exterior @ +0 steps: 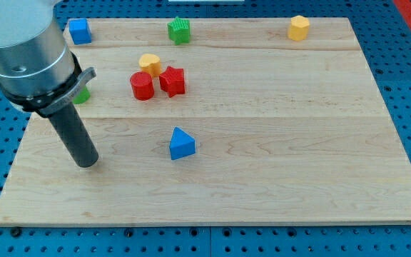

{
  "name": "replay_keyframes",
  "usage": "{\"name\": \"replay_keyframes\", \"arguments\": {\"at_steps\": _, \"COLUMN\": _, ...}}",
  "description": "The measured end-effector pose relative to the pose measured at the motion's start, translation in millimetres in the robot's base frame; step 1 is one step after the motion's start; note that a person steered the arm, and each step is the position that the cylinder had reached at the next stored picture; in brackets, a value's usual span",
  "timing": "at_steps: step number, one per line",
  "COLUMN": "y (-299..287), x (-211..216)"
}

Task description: Move the triangle to the bottom of the hexagon

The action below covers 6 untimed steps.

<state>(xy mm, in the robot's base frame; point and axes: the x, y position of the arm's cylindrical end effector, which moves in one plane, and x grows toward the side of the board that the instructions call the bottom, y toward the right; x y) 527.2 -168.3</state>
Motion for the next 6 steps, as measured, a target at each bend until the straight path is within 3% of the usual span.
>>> {"name": "replay_keyframes", "arguments": {"at_steps": 2, "y": 152, "x": -31}}
{"name": "replay_keyframes", "arguments": {"at_steps": 3, "y": 193, "x": -32}}
{"name": "replay_keyframes", "arguments": {"at_steps": 4, "y": 192, "x": -19}}
{"name": "replay_keyframes", "arguments": {"at_steps": 5, "y": 248, "x": -16}}
{"name": "replay_keyframes", "arguments": {"at_steps": 6, "y": 290, "x": -51}}
